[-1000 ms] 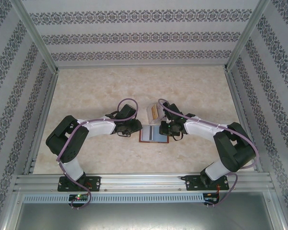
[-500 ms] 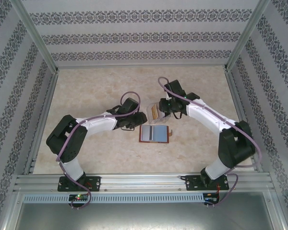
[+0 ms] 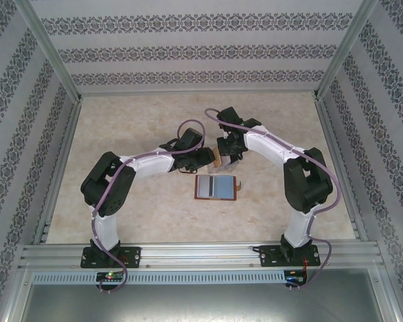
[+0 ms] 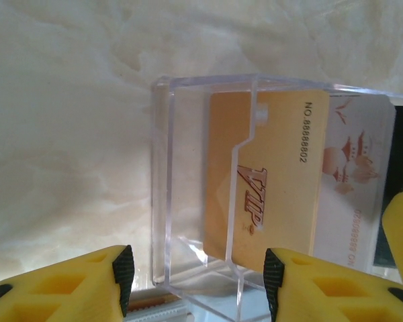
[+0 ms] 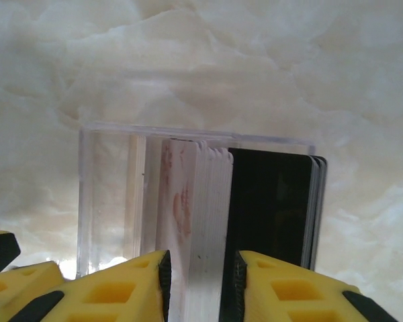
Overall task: Put the credit cards into the card holder
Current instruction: Pick up the credit card from the storage box.
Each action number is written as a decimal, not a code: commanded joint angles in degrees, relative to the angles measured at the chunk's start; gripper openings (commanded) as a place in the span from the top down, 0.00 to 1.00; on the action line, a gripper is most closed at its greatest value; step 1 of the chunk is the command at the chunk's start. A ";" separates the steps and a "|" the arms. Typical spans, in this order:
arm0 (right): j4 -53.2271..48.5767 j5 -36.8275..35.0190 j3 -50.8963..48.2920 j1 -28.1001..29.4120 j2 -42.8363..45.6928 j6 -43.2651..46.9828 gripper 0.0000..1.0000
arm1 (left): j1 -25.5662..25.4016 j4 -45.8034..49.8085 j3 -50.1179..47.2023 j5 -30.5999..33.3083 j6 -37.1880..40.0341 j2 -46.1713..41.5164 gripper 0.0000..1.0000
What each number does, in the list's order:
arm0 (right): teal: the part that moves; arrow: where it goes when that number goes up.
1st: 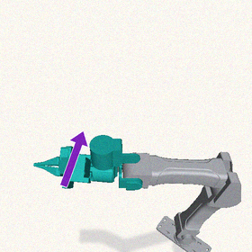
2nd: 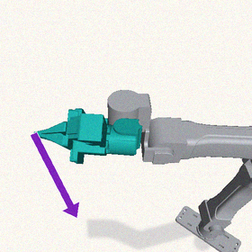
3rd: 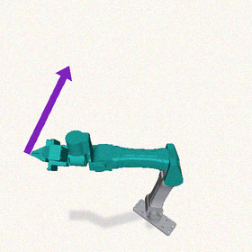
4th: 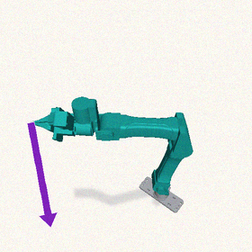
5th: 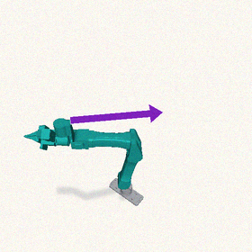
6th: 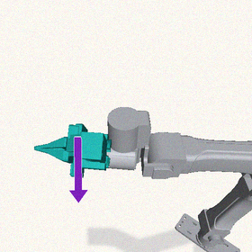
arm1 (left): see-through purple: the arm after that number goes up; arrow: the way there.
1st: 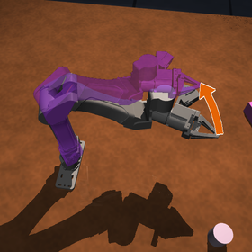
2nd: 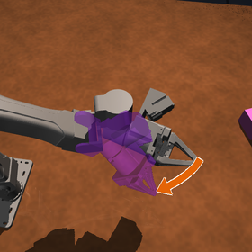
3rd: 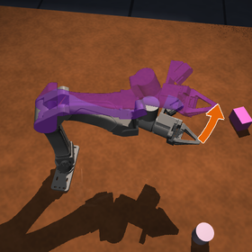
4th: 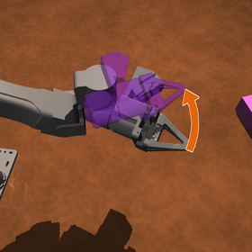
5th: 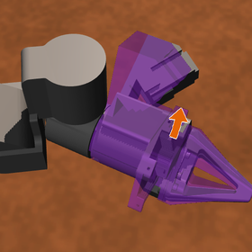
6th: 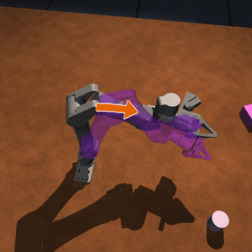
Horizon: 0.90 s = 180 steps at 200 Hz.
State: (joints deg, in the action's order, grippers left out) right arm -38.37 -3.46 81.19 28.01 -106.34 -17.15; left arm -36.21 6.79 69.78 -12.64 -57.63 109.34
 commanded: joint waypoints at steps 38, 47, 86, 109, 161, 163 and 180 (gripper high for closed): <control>-3.32 -6.64 3.45 2.14 -4.21 2.78 0.66 | 1.97 -4.23 -0.41 -2.32 -3.65 2.93 0.44; -3.69 -8.62 3.79 2.82 -4.71 3.15 0.66 | 2.10 -5.44 -0.71 -3.20 -4.09 3.37 0.44; -4.47 -16.78 4.66 5.15 -6.80 4.27 0.63 | 2.37 -8.43 -1.22 -4.68 -5.48 4.96 0.44; -4.88 -19.90 5.03 5.88 -7.06 4.05 0.63 | 2.50 -9.26 -1.59 -5.16 -5.98 5.78 0.44; -5.09 -23.73 5.31 6.18 -5.47 4.19 0.60 | 2.54 -7.75 -1.90 -5.11 -6.59 7.43 0.46; -5.08 -23.77 5.30 6.18 -5.37 4.19 0.60 | 2.54 -7.82 -1.94 -5.11 -6.57 7.39 0.46; -5.22 -23.68 5.34 6.13 -4.88 4.37 0.61 | 2.57 -7.89 -2.07 -4.93 -6.65 7.47 0.47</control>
State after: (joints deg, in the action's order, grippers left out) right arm -41.82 -22.92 85.38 34.02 -112.55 -13.47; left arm -34.37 -2.17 68.86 -18.02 -63.51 114.80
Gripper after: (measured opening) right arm 0.395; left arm 0.533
